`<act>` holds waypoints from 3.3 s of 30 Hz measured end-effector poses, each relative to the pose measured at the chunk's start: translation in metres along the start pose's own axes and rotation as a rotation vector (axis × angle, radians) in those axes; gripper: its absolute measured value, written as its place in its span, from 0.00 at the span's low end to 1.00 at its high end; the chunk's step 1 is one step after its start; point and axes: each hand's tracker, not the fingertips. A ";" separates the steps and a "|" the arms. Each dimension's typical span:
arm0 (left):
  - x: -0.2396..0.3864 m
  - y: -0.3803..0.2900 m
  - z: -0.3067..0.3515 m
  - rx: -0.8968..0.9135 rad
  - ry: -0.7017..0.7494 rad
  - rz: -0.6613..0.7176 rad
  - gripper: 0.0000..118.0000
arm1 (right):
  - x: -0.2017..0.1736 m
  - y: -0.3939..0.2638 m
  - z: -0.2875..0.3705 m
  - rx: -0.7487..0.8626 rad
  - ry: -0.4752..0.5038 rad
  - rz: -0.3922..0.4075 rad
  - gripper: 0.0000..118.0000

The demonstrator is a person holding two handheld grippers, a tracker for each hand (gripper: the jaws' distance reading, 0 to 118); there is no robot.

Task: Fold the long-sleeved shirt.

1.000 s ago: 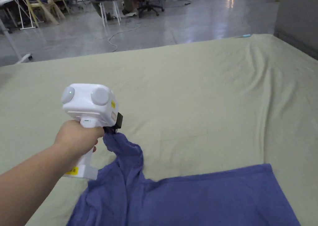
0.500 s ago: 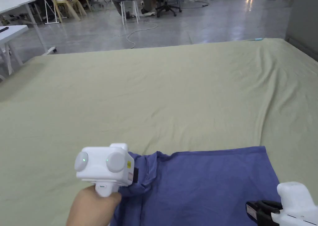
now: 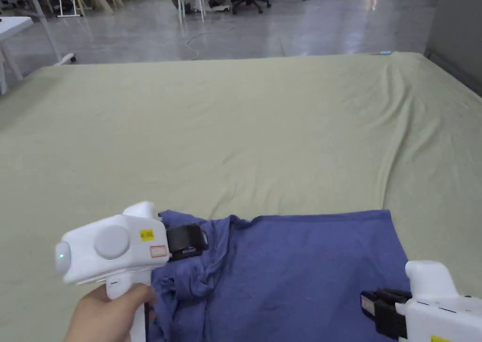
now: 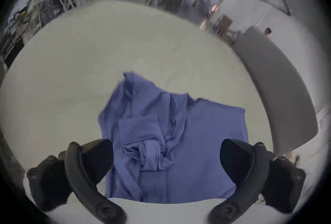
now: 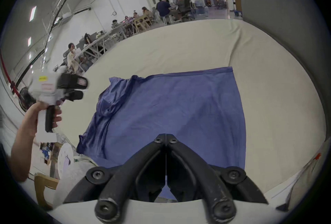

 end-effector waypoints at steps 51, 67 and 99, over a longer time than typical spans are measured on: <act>-0.060 0.147 -0.135 -0.309 0.142 -0.103 0.06 | 0.129 0.223 -0.189 -0.395 -0.325 -0.237 0.00; -0.038 0.013 0.040 -0.314 0.049 -0.253 0.06 | 0.079 0.058 0.025 -0.255 -0.247 0.020 0.00; -0.056 -0.081 0.118 -0.052 0.093 -0.137 0.83 | 0.069 0.024 0.074 -0.167 -0.258 -0.057 0.78</act>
